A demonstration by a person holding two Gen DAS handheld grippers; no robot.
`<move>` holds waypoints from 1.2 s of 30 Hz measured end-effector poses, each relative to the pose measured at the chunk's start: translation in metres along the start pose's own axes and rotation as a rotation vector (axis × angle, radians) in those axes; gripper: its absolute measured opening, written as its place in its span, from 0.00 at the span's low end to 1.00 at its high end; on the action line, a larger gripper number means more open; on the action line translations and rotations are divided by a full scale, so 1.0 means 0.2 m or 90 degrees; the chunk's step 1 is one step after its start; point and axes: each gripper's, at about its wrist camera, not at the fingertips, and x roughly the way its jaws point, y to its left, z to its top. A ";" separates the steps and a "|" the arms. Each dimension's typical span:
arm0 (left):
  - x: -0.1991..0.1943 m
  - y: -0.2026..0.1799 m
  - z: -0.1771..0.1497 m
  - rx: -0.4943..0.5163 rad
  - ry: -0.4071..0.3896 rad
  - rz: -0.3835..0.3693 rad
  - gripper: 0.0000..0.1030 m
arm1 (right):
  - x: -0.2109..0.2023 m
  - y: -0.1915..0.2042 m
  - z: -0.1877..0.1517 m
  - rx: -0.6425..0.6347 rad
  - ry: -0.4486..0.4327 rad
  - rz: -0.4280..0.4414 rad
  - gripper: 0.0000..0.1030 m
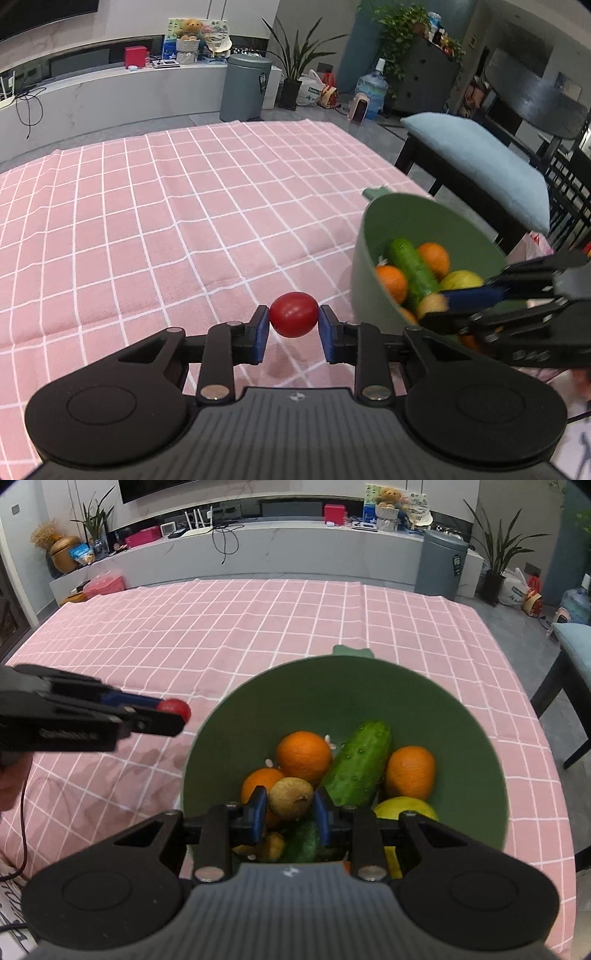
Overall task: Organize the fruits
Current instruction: 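Carry the yellow fruit into the colander with the right tool while the left grasps the red fruit, then lower the red fruit into the colander and open the left tool while the right releases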
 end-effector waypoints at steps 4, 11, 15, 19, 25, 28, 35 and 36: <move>-0.07 -0.06 0.02 -0.015 -0.013 -0.010 0.31 | -0.01 0.00 -0.01 0.001 -0.003 0.002 0.23; -0.16 -0.22 0.07 0.001 -0.038 -0.023 0.31 | -0.05 -0.01 -0.06 0.010 -0.010 0.006 0.31; -0.17 -0.32 0.08 0.013 -0.041 -0.032 0.31 | -0.13 -0.02 -0.08 0.035 -0.041 0.001 0.47; -0.14 -0.40 0.08 0.023 -0.033 -0.032 0.31 | -0.23 -0.01 -0.12 0.047 -0.058 -0.027 0.56; -0.06 -0.49 0.09 0.037 0.000 -0.022 0.31 | -0.33 -0.03 -0.19 0.071 -0.078 -0.071 0.59; -0.01 -0.53 0.08 0.053 0.013 -0.008 0.31 | -0.34 -0.06 -0.21 0.095 -0.094 -0.079 0.62; 0.09 -0.55 0.08 0.062 0.033 0.026 0.31 | -0.33 -0.06 -0.22 0.110 -0.120 -0.102 0.62; 0.11 -0.56 0.08 0.065 0.035 0.033 0.31 | -0.33 -0.06 -0.22 0.111 -0.122 -0.102 0.62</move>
